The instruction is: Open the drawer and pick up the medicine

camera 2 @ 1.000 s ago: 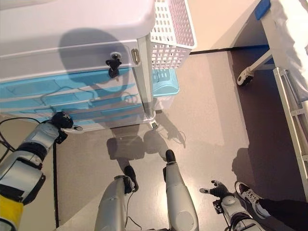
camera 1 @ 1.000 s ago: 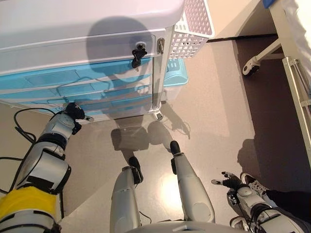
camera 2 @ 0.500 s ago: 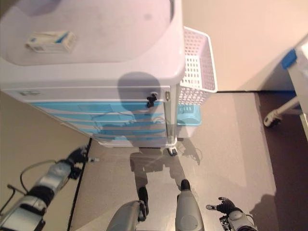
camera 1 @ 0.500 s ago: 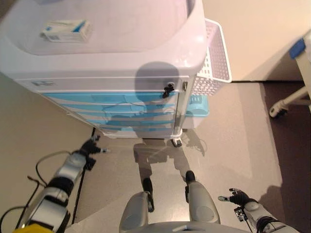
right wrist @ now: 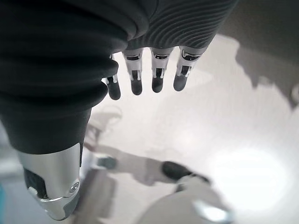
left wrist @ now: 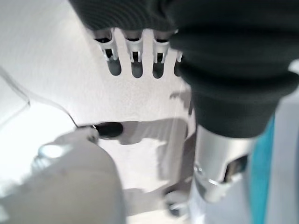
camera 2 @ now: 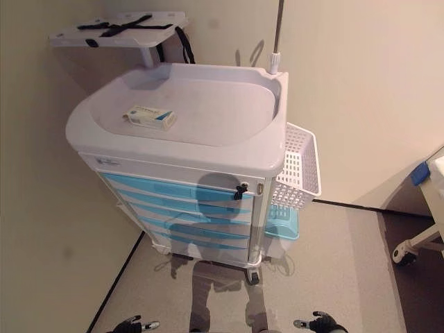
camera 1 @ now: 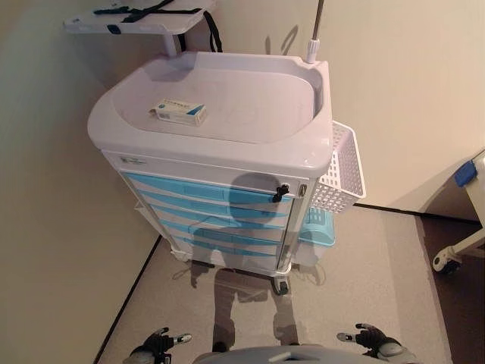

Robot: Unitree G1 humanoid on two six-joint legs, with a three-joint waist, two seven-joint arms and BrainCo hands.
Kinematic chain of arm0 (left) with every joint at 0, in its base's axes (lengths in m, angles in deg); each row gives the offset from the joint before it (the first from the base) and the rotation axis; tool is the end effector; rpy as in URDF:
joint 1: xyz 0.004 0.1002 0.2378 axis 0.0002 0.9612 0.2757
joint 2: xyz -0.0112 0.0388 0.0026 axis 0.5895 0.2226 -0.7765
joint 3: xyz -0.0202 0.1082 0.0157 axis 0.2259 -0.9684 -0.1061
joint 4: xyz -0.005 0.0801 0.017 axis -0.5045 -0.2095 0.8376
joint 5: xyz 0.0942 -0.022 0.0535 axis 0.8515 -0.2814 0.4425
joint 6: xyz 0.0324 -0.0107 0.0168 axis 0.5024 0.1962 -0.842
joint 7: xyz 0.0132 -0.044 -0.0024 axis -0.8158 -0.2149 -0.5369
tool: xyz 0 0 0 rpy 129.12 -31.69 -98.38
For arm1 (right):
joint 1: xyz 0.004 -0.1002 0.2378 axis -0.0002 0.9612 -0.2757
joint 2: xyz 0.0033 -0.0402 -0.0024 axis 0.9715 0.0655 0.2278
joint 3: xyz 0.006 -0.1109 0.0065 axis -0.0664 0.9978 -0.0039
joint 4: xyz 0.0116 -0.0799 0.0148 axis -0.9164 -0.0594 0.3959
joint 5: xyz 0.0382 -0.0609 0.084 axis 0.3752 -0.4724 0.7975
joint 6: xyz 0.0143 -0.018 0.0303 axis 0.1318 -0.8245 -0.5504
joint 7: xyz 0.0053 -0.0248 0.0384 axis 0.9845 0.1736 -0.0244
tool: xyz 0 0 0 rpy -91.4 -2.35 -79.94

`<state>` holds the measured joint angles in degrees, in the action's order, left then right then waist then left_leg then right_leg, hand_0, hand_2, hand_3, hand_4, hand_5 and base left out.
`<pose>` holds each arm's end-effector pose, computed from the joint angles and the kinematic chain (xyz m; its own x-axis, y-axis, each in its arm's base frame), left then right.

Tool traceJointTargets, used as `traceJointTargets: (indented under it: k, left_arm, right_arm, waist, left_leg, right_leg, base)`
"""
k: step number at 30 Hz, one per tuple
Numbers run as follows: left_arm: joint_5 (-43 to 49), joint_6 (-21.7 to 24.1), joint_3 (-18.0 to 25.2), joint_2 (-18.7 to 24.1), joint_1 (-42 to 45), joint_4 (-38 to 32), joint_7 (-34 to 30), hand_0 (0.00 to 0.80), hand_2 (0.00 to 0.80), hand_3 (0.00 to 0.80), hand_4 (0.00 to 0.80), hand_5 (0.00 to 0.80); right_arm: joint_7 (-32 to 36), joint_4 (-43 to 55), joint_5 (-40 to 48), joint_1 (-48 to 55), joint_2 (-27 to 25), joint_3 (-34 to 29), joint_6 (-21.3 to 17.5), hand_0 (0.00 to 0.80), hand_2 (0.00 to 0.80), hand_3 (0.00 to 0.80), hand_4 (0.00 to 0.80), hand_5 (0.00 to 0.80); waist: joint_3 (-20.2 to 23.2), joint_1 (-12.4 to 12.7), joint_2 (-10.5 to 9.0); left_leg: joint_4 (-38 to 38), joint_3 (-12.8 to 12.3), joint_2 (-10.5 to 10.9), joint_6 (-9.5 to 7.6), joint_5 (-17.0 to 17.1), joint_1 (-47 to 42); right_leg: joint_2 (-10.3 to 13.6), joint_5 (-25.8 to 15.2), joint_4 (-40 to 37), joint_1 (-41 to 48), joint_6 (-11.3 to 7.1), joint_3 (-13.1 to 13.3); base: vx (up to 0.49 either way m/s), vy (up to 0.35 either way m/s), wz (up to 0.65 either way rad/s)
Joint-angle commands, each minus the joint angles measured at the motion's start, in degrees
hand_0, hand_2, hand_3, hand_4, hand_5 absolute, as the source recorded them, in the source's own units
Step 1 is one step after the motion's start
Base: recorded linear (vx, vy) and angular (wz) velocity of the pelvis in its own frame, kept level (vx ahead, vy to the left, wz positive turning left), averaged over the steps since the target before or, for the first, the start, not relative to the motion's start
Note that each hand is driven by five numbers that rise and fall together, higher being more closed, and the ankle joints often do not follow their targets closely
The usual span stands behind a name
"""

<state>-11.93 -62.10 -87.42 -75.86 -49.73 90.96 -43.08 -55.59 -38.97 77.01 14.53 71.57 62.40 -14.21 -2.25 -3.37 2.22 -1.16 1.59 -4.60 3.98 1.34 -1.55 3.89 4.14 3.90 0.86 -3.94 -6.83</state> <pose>0.0595 0.2344 -0.1320 0.3139 0.1838 -0.9315 -0.1454 0.9788 0.1441 0.0731 -0.2550 -0.1250 0.3221 -0.2667 -0.9083 -0.0852 0.9474 -0.3084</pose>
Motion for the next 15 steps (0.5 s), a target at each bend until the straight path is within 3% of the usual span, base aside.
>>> traceJointTargets:
  k: [1,7,15]
  left_arm:
    - [-1.97,2.16,1.93,1.41,-3.51,1.95,1.77,0.000,0.000,0.000,0.000,0.000]
    - [-1.19,1.71,1.44,-0.80,-2.40,5.61,1.84,0.000,0.000,0.000,0.000,0.000]
    - [3.98,1.42,-1.69,-0.29,-2.31,6.43,1.28,0.000,0.000,0.000,0.000,0.000]
  right_arm:
    - [0.88,-2.60,5.05,-1.40,1.48,-0.35,-1.19,0.000,0.000,0.000,0.000,0.000]
    - [2.12,-4.94,6.44,-0.98,2.53,-0.35,-0.85,0.000,0.000,0.000,0.000,0.000]
    - [2.41,-4.88,6.48,-0.76,2.43,0.15,-0.90,0.000,0.000,0.000,0.000,0.000]
  waist:
    - [-1.11,0.56,-3.27]
    - [-0.02,1.21,-3.89]
    - [0.36,1.00,-3.86]
  left_leg:
    - [-1.62,-2.43,3.79,-1.16,-0.42,-0.52]
    - [-2.59,-2.47,3.63,-1.15,-0.41,-2.24]
    - [-3.05,-2.58,3.57,-1.25,-0.84,-3.66]
  right_leg:
    - [-1.38,-3.02,-6.12,1.30,-1.29,-0.27]
    - [-1.57,-3.21,-7.62,3.32,-1.34,-0.79]
    - [-1.52,-2.98,-7.92,4.65,-1.47,-0.71]
  base:
    - [0.022,-0.038,0.02]
    - [0.022,-0.015,0.00]
    - [0.009,-0.002,0.00]
